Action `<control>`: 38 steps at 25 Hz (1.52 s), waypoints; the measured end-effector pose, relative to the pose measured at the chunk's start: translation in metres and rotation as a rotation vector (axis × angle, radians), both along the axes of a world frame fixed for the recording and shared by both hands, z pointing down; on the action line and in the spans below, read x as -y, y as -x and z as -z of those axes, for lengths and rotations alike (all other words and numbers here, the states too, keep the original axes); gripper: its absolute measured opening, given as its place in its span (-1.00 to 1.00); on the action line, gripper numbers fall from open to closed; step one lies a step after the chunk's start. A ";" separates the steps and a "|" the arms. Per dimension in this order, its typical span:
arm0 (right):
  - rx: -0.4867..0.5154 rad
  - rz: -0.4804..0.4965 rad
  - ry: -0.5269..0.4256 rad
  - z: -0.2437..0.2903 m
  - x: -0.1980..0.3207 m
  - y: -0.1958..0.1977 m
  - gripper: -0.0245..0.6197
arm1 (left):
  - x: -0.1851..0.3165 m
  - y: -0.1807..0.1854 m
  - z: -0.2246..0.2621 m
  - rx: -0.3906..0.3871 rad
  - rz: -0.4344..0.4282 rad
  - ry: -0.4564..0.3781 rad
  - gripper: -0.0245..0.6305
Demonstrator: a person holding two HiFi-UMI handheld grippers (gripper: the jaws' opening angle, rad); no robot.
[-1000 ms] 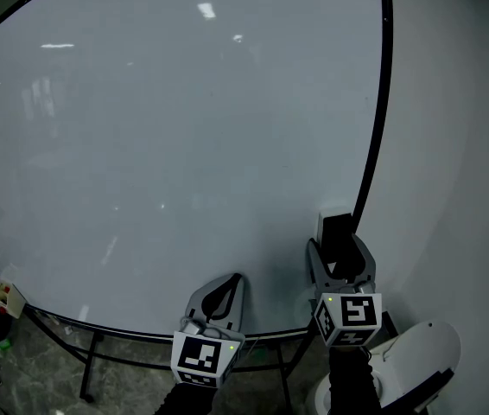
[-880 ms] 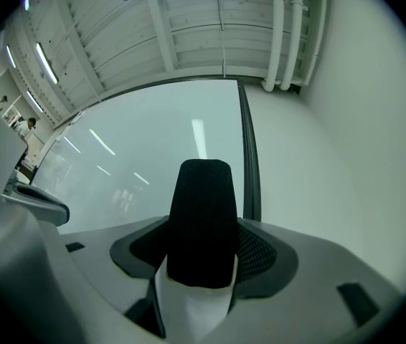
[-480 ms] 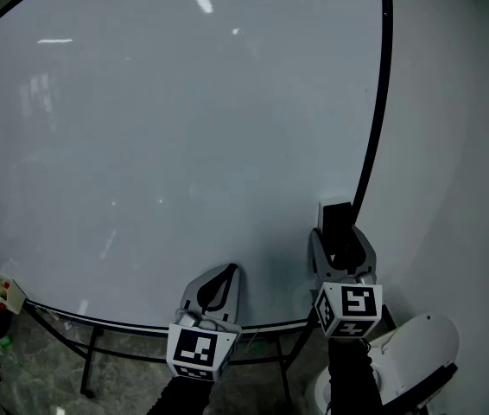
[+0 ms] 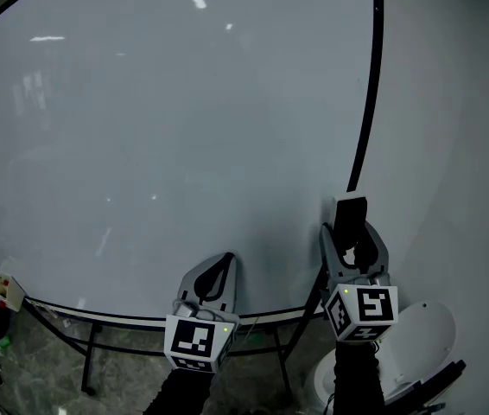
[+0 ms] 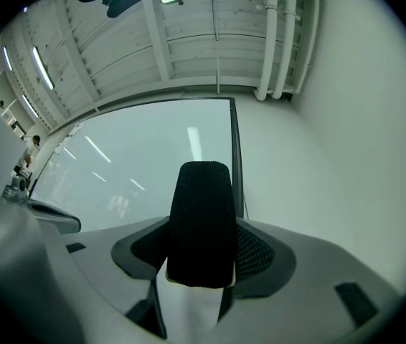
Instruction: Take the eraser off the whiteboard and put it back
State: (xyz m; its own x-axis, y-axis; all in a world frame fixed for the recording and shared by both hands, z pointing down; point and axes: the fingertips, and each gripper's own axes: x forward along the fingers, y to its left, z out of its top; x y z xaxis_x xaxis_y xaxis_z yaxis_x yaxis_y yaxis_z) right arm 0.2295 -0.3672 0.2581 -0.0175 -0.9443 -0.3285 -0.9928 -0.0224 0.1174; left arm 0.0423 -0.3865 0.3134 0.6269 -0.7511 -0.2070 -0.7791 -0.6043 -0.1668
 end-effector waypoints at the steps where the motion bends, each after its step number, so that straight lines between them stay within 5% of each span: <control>1: 0.004 0.001 -0.001 0.001 -0.005 0.000 -0.10 | -0.002 0.000 0.000 -0.002 -0.004 0.000 -0.91; 20: 0.004 -0.039 -0.038 0.012 -0.073 0.016 -0.10 | -0.041 0.012 0.018 -0.012 -0.053 -0.047 -0.91; 38: 0.006 -0.020 -0.035 0.027 -0.060 0.019 -0.10 | -0.033 0.019 0.028 -0.017 -0.038 -0.061 -0.91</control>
